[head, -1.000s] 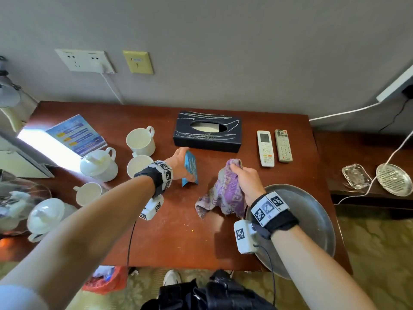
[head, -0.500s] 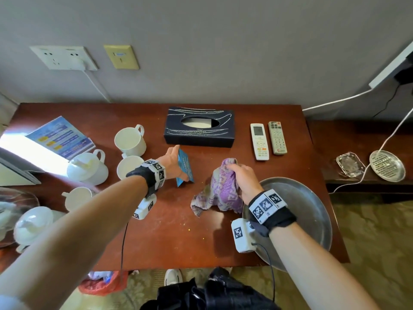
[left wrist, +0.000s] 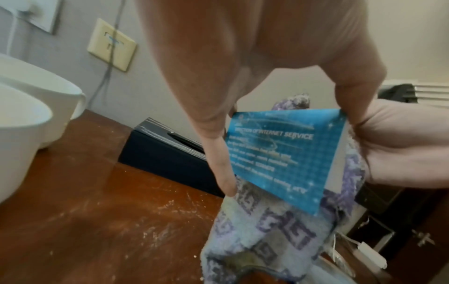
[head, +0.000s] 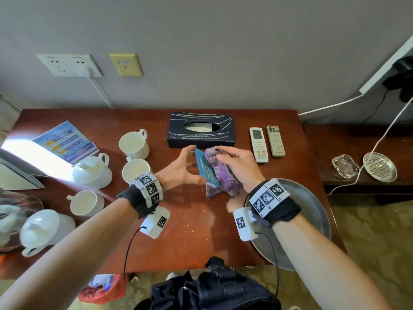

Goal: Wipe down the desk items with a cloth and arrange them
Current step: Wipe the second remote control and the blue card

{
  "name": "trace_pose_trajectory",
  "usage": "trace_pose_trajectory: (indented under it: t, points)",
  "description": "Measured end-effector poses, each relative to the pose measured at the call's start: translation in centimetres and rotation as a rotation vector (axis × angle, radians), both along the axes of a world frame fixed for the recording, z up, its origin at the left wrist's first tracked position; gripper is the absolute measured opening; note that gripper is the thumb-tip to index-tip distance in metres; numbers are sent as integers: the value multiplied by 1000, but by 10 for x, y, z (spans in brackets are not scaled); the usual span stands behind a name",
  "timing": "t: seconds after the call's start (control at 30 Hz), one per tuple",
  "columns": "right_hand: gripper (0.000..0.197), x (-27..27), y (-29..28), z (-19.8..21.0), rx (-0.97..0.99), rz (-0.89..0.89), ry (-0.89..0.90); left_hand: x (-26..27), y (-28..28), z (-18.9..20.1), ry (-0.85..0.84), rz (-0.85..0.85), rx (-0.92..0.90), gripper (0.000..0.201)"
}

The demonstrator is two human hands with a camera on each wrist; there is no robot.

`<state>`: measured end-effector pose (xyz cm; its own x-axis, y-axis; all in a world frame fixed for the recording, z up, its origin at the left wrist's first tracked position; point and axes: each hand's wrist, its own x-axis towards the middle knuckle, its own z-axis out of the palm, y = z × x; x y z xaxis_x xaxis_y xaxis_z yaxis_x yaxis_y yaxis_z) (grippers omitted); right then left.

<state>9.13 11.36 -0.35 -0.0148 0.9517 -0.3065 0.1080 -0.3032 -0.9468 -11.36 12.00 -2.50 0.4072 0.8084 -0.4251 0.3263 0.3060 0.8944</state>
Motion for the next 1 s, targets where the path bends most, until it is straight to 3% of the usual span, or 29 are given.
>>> trace_pose_trajectory:
  t: [0.13,0.23,0.3,0.4,0.47,0.57,0.77,1.0]
  points:
    - [25,-11,-12,5,-10,-21,49,1,-8,1,-223,145,-93,129]
    - [23,-18,-19,6,-40,-51,138,3,-14,1,-382,268,-144,129]
    - [25,-23,-23,9,-36,-58,207,3,-16,0,-448,317,-171,118]
    - [30,-33,-27,13,27,-46,216,1,-16,2,-464,350,-159,85]
    - [30,-38,-28,11,100,-54,146,-1,-16,5,-474,356,-132,65]
    - [30,-45,-30,10,212,-24,-65,-2,-19,10,-514,350,-151,53]
    - [34,-62,-36,4,404,56,-361,2,-27,27,-598,340,-234,46]
    - [34,-65,-36,-5,588,-38,-619,2,-26,32,-616,377,-303,49]
